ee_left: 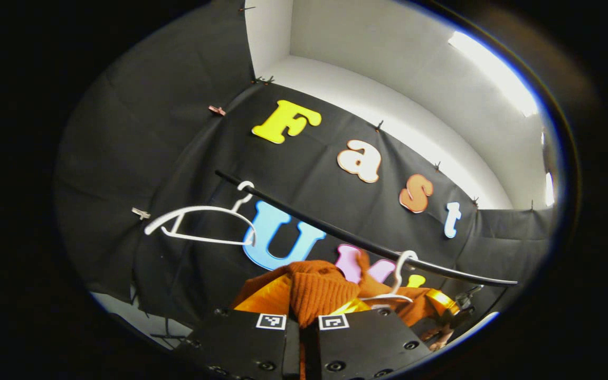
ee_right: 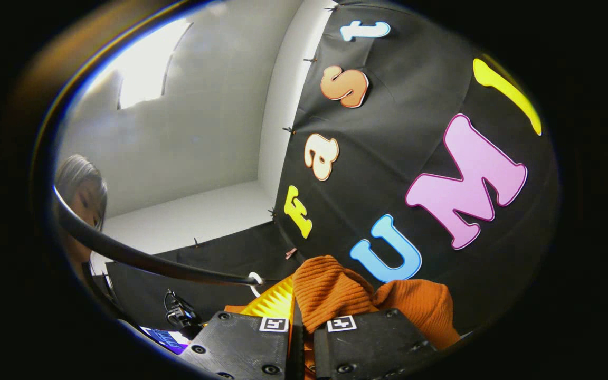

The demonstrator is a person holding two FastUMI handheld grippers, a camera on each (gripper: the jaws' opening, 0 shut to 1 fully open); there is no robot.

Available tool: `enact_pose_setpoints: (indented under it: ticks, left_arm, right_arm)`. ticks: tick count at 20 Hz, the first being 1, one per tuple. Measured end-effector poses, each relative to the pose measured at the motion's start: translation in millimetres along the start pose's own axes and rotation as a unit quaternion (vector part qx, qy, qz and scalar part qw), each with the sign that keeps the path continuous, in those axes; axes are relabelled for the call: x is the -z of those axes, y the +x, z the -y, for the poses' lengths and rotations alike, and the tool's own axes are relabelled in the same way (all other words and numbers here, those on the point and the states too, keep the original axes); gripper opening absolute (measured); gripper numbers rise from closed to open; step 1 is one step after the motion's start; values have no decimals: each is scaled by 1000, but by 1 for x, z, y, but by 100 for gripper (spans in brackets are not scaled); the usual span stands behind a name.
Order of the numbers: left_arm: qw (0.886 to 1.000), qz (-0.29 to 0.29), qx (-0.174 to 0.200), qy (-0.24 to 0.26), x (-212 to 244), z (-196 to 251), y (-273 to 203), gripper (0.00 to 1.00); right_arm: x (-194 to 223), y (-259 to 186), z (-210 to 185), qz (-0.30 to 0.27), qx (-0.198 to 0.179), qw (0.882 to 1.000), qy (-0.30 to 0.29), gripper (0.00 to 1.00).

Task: Grasp the clothes on the hanger with both hands and then place them into the laundry hamper below.

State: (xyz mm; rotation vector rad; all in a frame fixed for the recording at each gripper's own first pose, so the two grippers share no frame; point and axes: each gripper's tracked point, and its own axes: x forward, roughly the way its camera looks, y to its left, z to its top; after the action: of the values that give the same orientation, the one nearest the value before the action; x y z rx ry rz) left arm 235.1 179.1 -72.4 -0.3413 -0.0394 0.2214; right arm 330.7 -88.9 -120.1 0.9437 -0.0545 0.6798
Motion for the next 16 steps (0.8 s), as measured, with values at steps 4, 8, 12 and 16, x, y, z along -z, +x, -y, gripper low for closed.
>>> enact_pose_setpoints:
  ticks: [4, 8, 12, 16]
  left_arm:
    - [998, -53, -2, 44, 11, -23, 31, 8]
    - [983, -153, 19, 98, 33, -54, 61, 6]
    - [952, -228, 22, 202, 67, -74, 84, 8]
    - [950, -257, 65, 165, 112, -77, 87, 8]
  right_arm:
    - [-4, 9, 13, -18, 29, 999, -30, 7]
    - [-5, 14, 31, -37, 57, 995, -71, 12]
    - [-8, 14, 51, -39, 96, 990, -91, 17]
    - [-8, -1, 83, -35, 144, 988, -54, 16]
